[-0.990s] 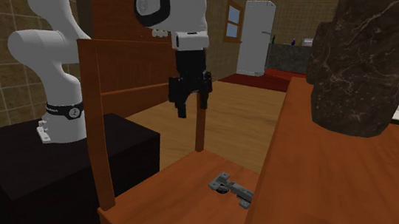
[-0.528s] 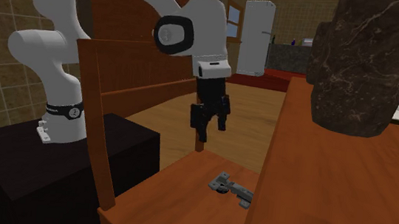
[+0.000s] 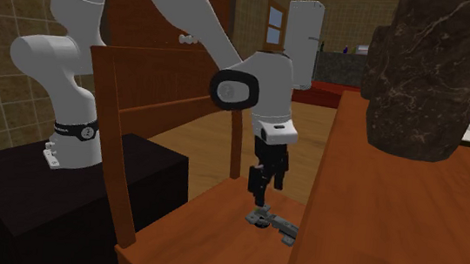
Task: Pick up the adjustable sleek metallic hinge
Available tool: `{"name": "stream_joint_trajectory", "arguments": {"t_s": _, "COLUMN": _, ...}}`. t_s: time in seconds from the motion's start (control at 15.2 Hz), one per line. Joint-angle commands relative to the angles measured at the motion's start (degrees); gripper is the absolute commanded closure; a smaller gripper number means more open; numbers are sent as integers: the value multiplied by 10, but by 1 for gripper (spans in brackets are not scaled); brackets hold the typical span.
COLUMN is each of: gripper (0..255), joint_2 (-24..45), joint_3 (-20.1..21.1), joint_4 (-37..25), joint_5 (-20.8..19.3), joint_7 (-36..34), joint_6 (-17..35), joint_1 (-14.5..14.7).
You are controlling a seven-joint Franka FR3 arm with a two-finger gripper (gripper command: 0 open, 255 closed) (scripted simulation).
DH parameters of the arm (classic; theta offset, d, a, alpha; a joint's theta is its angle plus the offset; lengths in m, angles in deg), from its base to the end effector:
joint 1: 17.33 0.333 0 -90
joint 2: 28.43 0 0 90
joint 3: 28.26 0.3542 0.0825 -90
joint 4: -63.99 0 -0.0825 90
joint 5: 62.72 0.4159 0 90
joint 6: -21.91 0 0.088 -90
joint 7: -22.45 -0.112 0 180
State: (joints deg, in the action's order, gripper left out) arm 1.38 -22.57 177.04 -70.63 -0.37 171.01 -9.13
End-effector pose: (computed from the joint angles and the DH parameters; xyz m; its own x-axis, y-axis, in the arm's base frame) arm 0.6450 0.1590 0.2174 0.9916 -0.0574 0.1162 -0.0565 -0.9983 -0.0116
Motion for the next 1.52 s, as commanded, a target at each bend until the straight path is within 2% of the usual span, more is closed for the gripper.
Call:
{"name": "stream_joint_trajectory", "arguments": {"t_s": 0.0, "gripper": 0, "joint_2": 50, "joint_3": -5, "joint_4": -44, "joint_5": -6, "joint_7": -10, "joint_6": 2, "joint_1": 11}}
{"name": "stream_joint_trajectory", "arguments": {"t_s": 0.26, "gripper": 0, "joint_2": 132, "joint_3": -11, "joint_4": -126, "joint_5": -10, "joint_7": -20, "joint_6": -3, "joint_1": 25}}
{"name": "stream_joint_trajectory", "arguments": {"t_s": 0.86, "gripper": 0, "joint_2": 182, "joint_3": -17, "joint_4": -146, "joint_5": -15, "joint_7": -24, "joint_6": 27, "joint_1": 30}}
{"name": "stream_joint_trajectory", "arguments": {"t_s": 0.92, "gripper": 255, "joint_2": 181, "joint_3": -17, "joint_4": -145, "joint_5": -15, "joint_7": -24, "joint_6": 28, "joint_1": 29}}
{"name": "stream_joint_trajectory", "arguments": {"t_s": 1.45, "gripper": 255, "joint_2": 178, "joint_3": -18, "joint_4": -137, "joint_5": -15, "joint_7": -26, "joint_6": 32, "joint_1": 31}}
